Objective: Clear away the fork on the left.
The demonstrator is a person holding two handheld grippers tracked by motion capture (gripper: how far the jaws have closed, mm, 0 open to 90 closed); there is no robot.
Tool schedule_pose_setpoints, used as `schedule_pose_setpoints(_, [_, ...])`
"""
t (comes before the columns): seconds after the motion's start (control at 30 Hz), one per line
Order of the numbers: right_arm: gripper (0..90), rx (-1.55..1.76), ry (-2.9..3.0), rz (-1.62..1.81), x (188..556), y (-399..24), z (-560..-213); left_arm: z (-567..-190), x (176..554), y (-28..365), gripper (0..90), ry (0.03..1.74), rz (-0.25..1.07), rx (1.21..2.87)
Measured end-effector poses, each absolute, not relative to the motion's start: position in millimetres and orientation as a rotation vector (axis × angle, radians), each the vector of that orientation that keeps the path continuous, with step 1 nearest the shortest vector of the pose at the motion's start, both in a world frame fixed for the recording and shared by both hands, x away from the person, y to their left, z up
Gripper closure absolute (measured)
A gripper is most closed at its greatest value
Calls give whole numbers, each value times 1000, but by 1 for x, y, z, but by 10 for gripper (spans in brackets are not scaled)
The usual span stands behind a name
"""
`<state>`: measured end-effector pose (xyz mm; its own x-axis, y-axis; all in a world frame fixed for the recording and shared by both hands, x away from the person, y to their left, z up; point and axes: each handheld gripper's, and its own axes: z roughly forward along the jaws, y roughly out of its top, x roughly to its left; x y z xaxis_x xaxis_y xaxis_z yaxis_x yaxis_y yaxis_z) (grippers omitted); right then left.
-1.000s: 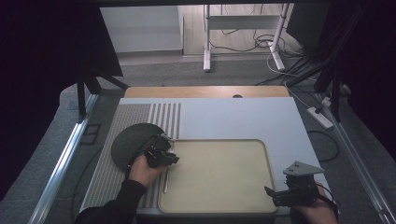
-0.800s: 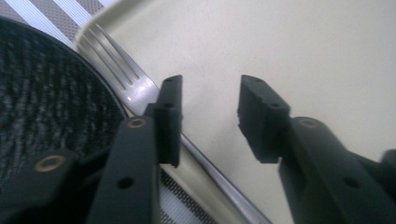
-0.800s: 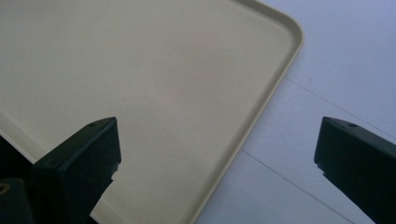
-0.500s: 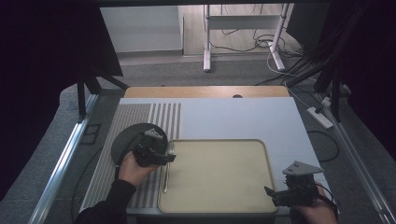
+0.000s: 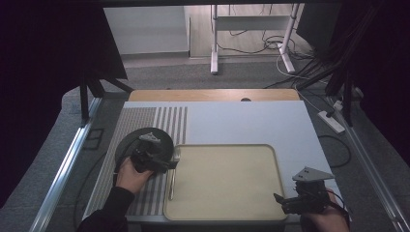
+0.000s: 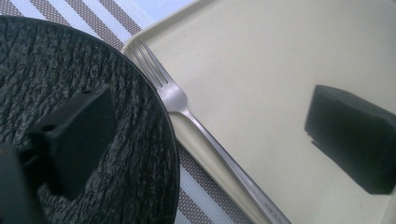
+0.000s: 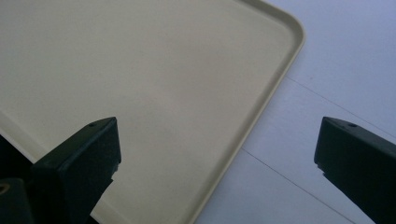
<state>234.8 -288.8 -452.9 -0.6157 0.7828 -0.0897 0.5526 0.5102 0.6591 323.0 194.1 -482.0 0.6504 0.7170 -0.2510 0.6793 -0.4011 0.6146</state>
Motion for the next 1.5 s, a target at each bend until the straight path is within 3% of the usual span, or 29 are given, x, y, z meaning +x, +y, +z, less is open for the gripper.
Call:
schedule_pose_setpoints(0.8, [9,1110,2374,845,235,-289,-453,-478,280,249,0,1165,125,1975])
schedule_pose_setpoints(1.5, [9,1119,2367,850,234,-290,-452,-477,232,273,0,1222,197,1981])
